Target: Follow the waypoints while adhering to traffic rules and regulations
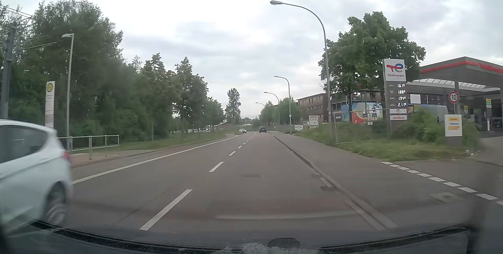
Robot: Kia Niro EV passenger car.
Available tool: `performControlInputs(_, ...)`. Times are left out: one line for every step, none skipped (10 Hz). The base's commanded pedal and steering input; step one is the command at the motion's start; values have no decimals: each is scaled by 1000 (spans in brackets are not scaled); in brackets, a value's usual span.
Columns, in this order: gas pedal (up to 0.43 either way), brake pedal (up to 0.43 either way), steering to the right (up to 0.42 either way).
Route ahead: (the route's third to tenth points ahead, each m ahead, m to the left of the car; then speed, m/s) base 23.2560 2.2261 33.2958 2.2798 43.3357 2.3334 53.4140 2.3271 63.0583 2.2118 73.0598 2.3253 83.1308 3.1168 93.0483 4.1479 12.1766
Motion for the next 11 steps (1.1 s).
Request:
performControlInputs(87,0,-2)
performControlInputs(87,0,-1)
performControlInputs(87,0,-2)
performControlInputs(87,0,-2)
performControlInputs(87,0,-1)
performControlInputs(87,0,-1)
performControlInputs(87,0,0)
performControlInputs(87,0,0)
performControlInputs(87,0,0)
performControlInputs(87,0,0)
performControlInputs(87,0,0)
